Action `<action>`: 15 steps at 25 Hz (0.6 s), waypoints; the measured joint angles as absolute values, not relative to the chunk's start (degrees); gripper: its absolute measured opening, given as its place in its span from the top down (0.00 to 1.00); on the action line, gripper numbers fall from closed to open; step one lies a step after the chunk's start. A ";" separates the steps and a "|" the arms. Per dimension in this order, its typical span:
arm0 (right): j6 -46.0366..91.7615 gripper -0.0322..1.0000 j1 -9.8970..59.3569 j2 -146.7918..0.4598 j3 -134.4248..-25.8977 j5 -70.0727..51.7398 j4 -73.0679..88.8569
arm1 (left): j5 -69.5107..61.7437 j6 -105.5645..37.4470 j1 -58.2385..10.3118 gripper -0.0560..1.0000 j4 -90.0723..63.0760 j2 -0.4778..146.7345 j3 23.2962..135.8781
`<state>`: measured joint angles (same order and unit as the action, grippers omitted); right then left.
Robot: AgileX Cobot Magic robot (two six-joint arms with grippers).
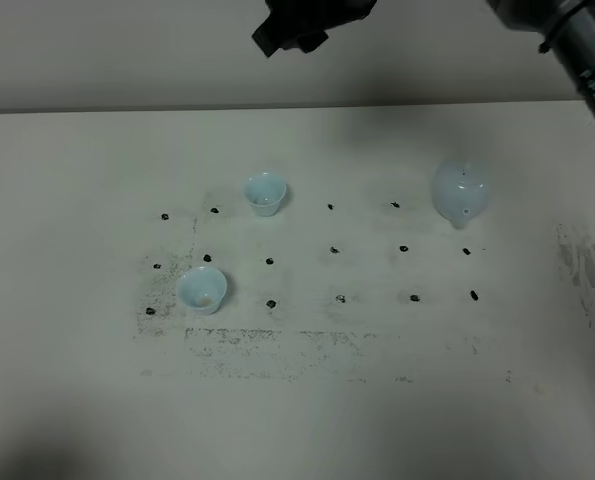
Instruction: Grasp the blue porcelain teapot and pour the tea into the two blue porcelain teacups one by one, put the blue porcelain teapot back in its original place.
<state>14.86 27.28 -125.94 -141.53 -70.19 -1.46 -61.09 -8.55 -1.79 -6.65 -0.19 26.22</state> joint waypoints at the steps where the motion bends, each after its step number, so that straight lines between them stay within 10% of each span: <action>1: 14.59 0.42 27.73 -126.53 -141.53 -70.19 -2.27 | -61.09 -8.55 -1.79 0.41 -6.65 -0.19 26.22; 15: 14.24 0.42 21.49 -138.52 -141.48 -70.08 -7.91 | -61.09 -8.55 -1.79 0.41 -6.65 -0.19 26.22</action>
